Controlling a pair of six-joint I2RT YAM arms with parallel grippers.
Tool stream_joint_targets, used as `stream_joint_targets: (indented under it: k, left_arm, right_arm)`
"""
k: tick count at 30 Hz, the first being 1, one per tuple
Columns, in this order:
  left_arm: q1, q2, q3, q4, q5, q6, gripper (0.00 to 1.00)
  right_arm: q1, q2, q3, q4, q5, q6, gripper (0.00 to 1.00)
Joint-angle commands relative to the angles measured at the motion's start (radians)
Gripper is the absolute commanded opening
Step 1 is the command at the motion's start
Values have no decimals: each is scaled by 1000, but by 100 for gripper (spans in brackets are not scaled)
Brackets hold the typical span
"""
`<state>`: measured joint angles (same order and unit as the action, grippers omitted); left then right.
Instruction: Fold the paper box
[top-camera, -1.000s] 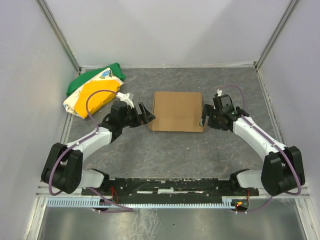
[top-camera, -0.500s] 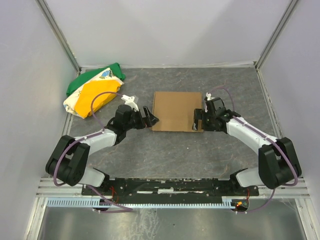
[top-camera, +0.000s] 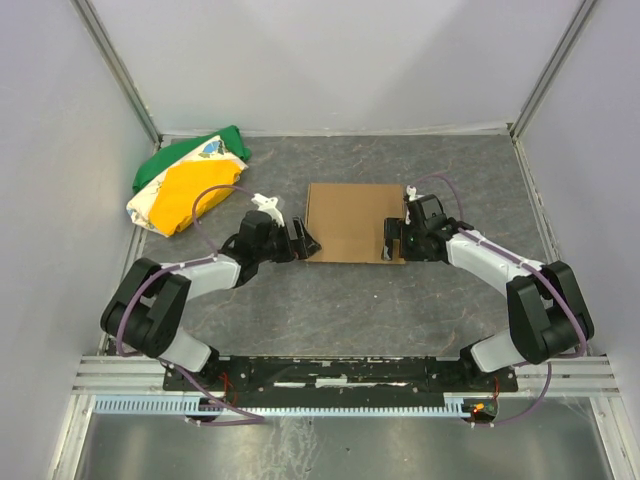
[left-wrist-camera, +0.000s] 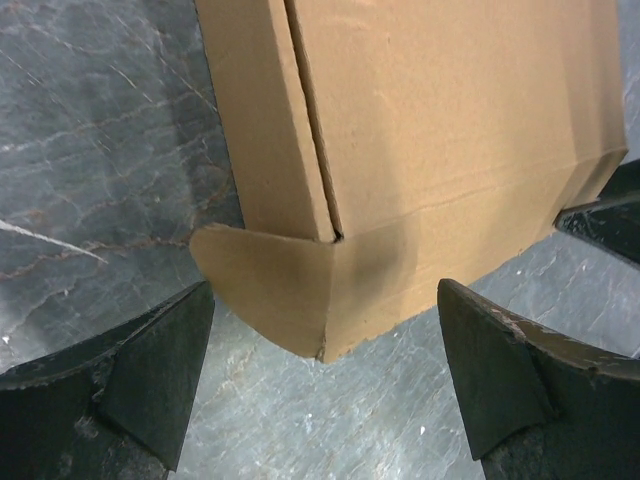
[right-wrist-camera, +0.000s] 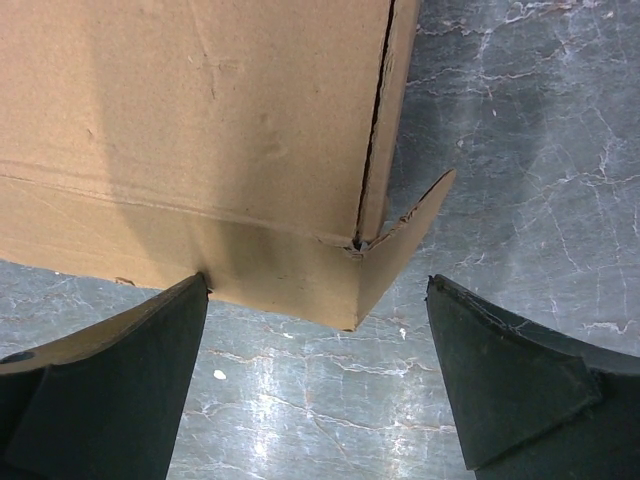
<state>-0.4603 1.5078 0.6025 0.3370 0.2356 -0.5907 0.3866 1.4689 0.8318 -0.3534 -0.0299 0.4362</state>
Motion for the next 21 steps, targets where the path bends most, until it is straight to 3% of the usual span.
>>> stream_joint_targets:
  k: [1, 12, 21]
  left_arm:
    - [-32, -67, 39, -62, -41, 72, 99]
    - [-35, -89, 103, -156, -126, 125, 99]
    - [-58, -13, 149, -168, -42, 117, 99]
  right_arm:
    - [12, -22, 34, 28, -4, -19, 98]
    - [21, -24, 58, 8, 49, -38, 96]
    - [37, -4, 74, 12, 27, -27, 95]
